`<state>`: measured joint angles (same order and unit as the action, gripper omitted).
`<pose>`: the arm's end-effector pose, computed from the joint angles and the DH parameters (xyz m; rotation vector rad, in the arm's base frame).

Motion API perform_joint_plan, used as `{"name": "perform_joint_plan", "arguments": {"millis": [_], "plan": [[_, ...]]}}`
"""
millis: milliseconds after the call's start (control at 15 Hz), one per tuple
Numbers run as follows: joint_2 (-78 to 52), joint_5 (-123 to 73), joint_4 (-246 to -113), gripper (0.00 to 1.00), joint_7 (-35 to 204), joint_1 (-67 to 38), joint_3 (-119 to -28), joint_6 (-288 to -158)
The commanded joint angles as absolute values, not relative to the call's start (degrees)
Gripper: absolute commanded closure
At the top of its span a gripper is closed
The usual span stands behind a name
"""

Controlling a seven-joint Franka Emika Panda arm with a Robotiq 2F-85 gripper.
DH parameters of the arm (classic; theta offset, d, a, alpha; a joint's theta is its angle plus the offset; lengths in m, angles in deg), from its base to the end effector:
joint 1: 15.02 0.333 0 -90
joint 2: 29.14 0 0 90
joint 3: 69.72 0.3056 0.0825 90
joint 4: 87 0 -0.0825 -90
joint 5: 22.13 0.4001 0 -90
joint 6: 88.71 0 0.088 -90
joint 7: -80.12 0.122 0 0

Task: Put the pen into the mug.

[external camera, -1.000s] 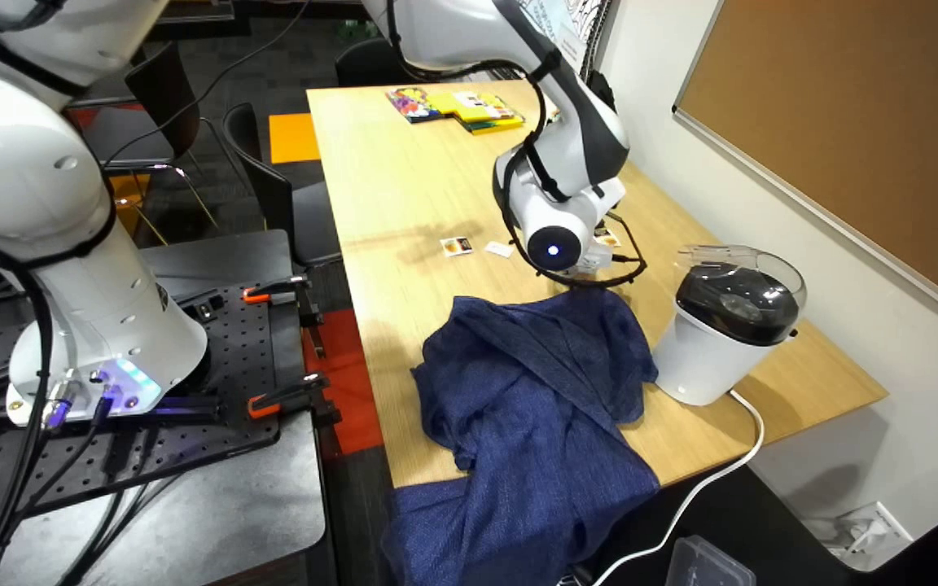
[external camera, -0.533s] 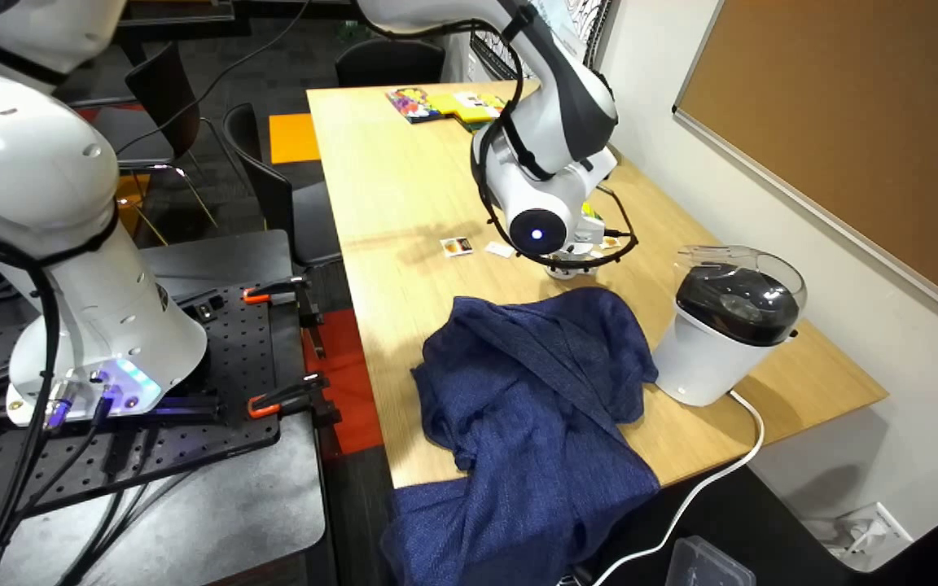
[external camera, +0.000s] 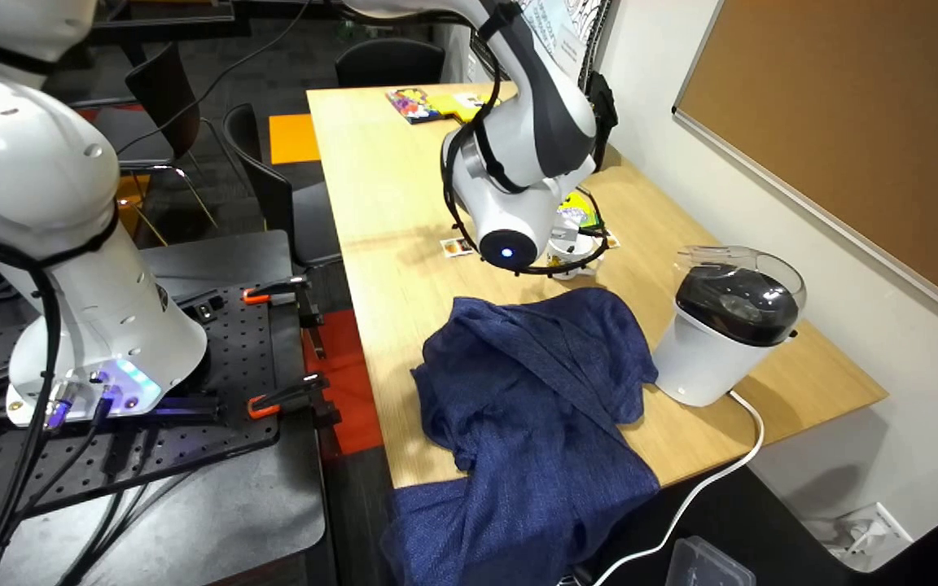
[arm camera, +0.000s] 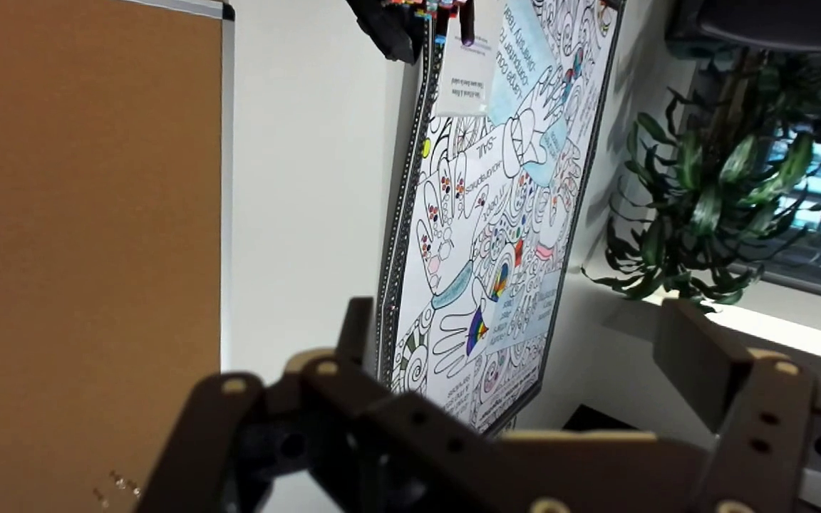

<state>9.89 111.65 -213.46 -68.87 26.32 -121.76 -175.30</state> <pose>0.5808 -0.0129 0.1885 -1.7128 -0.9566 -1.7582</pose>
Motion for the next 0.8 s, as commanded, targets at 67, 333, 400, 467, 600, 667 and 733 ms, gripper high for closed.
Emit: {"name": "perform_joint_plan", "arguments": {"millis": [67,333,400,467,600,667,733], "plan": [[2.5,110.0,-220.3,0.00,-67.9,29.2,-124.7,-176.5],[-0.6,109.2,-223.2,0.00,-67.7,31.1,-126.9,-178.2],[-1.2,108.6,-223.6,0.00,-67.4,31.6,-127.4,-178.3],[2.6,110.2,-221.4,0.00,-68.7,29.4,-125.6,-176.0],[-4.0,105.3,-221.5,0.00,-71.6,22.0,-118.2,-180.6],[-4.2,105.3,-221.7,0.00,-71.6,22.1,-118.3,-180.6],[-4.3,105.4,-221.8,0.00,-71.6,22.2,-118.3,-180.6]]}}
